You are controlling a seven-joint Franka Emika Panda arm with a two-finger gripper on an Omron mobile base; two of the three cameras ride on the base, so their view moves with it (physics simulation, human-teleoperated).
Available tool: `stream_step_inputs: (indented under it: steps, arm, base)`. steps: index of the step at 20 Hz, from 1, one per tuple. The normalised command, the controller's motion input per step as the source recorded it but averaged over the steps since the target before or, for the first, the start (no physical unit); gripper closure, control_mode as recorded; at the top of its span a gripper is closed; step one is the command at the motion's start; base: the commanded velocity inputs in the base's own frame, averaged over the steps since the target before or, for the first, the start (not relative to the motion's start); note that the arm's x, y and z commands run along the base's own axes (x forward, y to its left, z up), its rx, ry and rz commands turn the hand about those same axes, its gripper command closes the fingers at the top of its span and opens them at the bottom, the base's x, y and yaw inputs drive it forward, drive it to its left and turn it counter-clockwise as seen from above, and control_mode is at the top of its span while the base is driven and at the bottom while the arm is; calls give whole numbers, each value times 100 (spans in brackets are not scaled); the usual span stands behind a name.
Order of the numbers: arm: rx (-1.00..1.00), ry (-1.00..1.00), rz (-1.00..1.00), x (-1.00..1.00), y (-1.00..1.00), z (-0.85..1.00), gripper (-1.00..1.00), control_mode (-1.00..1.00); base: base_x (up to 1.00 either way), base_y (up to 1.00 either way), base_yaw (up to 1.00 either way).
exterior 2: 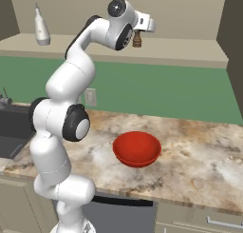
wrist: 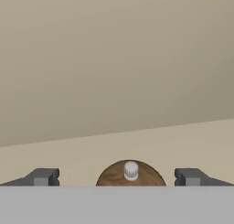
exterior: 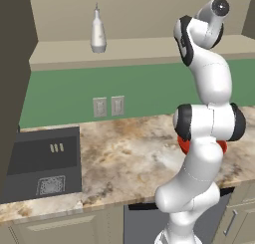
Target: Retrieve the bottle and the shaker from the cabinet and place them next to the mixing bowl on the counter. Then add garlic from the fridge to the mixing bowl.
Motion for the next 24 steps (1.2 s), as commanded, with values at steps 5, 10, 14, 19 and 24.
stream_step_inputs:
  steps: [5, 10, 14, 19, 24]
  arm:
    - [0, 0, 0, 0, 0, 0, -100, -100]
    - [0, 0, 0, 0, 0, 0, 100, -100]
    - [0, 0, 0, 0, 0, 0, 100, -100]
    - [0, 0, 0, 0, 0, 0, 100, -100]
    - [0, 0, 0, 0, 0, 0, 100, -100]
  base:
    - [0, 0, 0]
    - [0, 0, 0]
    - [0, 0, 0]
    - [0, 0, 0]
    - [0, 0, 0]
